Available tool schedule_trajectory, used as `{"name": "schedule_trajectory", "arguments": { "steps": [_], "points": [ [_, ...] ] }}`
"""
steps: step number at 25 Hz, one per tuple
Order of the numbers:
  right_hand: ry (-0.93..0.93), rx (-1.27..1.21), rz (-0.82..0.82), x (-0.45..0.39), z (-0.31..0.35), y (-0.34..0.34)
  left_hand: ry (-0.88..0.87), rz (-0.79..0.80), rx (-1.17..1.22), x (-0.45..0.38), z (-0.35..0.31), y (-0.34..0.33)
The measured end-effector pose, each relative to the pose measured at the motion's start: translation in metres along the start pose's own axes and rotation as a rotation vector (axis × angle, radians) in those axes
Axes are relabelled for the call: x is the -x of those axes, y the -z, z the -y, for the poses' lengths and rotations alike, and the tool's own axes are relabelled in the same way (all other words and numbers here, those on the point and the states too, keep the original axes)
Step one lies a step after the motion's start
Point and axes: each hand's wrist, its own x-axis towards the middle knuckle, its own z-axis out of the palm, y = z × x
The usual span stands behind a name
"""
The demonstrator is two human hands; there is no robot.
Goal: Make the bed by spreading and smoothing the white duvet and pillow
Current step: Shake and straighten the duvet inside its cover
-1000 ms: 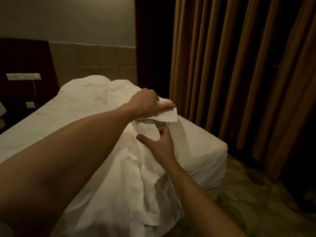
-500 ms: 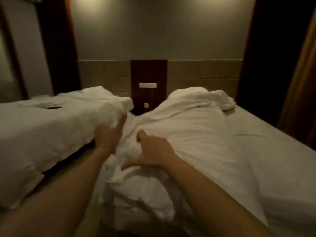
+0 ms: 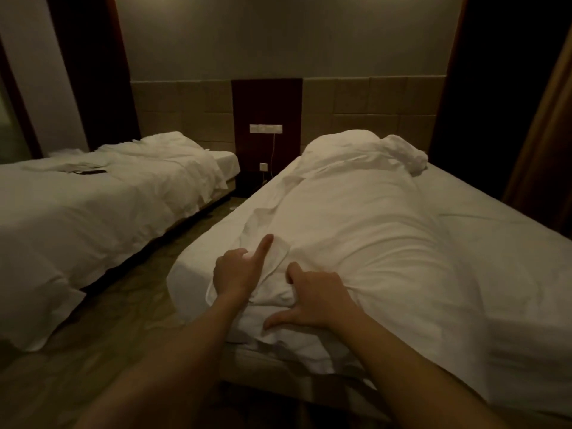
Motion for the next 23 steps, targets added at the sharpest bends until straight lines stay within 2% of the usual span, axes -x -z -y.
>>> {"name": "schedule_trajectory", "arguments": {
  "steps": [4,7,10,12,13,16,19,23],
  "points": [
    [-0.012,-0.025,0.020,-0.003,-0.006,-0.010,0.042,-0.017,0.034,0.005,0.010,-0.009],
    [-0.032,-0.077,0.103,-0.007,-0.005,-0.012,0.060,0.025,0.026,0.009,0.014,-0.007],
    [-0.106,-0.252,0.343,-0.026,0.002,0.028,0.097,0.150,-0.082,-0.007,0.000,0.018],
    [-0.154,-0.326,0.506,-0.061,0.010,0.074,0.202,0.156,-0.042,-0.042,-0.022,0.051],
    [-0.191,-0.327,0.536,-0.081,0.013,0.098,0.233,0.168,-0.040,-0.065,-0.034,0.070],
    [-0.335,-0.348,0.493,-0.130,0.011,0.157,0.228,0.305,-0.079,-0.126,-0.059,0.122],
    [-0.529,-0.402,0.509,-0.163,0.000,0.221,0.293,0.415,-0.058,-0.179,-0.085,0.171],
    [-0.758,-0.430,0.440,-0.215,-0.025,0.296,0.233,0.601,-0.030,-0.254,-0.157,0.196]
  ]
}}
